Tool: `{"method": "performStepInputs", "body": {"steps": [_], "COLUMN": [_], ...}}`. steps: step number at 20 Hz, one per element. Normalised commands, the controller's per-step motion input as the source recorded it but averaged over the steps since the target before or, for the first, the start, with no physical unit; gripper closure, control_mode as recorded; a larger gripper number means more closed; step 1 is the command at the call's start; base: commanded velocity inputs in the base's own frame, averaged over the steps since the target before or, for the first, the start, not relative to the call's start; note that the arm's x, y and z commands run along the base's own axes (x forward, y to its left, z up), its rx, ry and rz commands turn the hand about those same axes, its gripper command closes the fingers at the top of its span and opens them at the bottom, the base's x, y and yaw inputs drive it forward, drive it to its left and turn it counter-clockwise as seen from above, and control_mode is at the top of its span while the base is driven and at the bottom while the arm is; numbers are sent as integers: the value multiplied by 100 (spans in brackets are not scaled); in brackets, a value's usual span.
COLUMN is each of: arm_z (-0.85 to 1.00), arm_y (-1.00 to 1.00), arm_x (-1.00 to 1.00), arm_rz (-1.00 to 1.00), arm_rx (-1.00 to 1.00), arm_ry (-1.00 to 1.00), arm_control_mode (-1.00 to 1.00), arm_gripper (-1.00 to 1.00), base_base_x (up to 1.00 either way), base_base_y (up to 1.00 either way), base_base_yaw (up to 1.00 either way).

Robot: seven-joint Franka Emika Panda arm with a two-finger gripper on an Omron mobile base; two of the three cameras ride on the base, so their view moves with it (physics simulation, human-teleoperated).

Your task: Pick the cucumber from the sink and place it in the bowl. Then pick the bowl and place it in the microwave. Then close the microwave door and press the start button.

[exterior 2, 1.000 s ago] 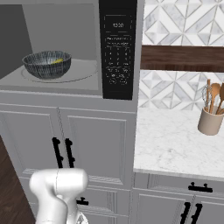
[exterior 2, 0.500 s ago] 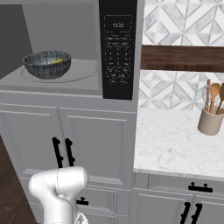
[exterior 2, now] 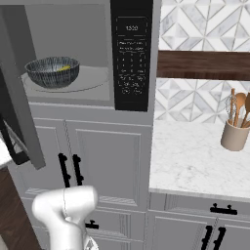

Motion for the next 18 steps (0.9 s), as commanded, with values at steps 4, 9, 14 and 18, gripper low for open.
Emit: {"method": "performStepInputs", "body": {"steps": [4,9,14,18], "arm_z": [17,46,16,0], "arm_y": [-7,-24,-31,-22], "arm_x": [73,75,82,81], "arm_rz": [-20,-7,11,18], "arm_rx": [35,28,17,11], "arm_ry": [29,29,8,2], "arm_control_mode": [-100,-100,-100,-100], "arm_gripper": [-100,-100,-100,-100], "base_base_x": [0,0,0,0], "base_base_y": [0,0,0,0], "base_base_yaw": [0,0,0,0]}}
